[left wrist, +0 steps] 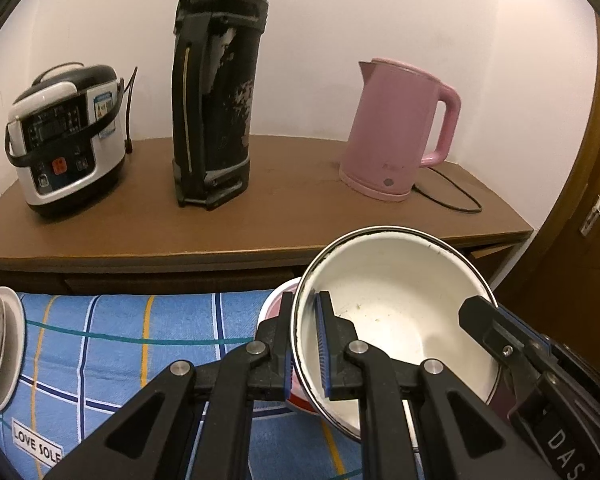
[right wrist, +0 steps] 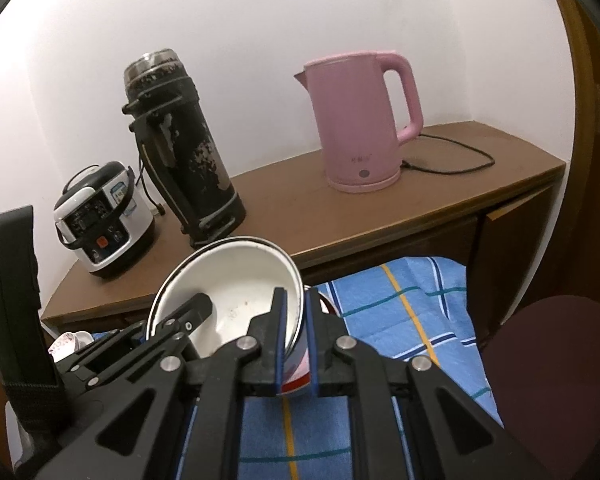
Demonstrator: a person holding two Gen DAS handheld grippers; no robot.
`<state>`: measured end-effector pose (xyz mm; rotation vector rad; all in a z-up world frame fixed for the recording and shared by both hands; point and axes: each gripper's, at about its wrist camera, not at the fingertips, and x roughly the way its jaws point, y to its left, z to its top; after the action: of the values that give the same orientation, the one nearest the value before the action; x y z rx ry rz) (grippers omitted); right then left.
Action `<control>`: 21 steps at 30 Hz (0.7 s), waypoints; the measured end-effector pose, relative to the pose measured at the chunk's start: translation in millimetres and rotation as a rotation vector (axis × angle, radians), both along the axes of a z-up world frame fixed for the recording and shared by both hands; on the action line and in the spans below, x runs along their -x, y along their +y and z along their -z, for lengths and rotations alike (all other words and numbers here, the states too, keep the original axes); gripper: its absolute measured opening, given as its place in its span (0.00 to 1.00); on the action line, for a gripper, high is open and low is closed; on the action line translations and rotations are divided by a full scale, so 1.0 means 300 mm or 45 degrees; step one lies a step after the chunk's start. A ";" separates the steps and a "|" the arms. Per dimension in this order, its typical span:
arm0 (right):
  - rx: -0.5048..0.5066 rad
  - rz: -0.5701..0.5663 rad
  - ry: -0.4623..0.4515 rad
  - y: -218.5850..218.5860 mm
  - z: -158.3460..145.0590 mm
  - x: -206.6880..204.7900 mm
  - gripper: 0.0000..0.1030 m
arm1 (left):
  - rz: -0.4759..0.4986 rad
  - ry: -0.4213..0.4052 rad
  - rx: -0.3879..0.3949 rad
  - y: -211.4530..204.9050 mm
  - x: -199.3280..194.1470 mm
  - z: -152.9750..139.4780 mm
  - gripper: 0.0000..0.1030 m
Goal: Organize plates and bowls
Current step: 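Lower the white enamel bowl into the pink bowl with the right gripper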
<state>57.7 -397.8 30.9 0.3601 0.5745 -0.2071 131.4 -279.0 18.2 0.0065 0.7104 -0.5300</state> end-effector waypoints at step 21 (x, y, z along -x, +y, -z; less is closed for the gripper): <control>-0.053 -0.031 0.112 -0.039 0.128 -0.127 0.09 | -0.030 0.077 -0.052 -0.038 -0.111 0.109 0.11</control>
<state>96.0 -409.6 -7.6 0.3855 0.6703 -0.1883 164.8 -290.4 -14.4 0.0203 0.7797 -0.4944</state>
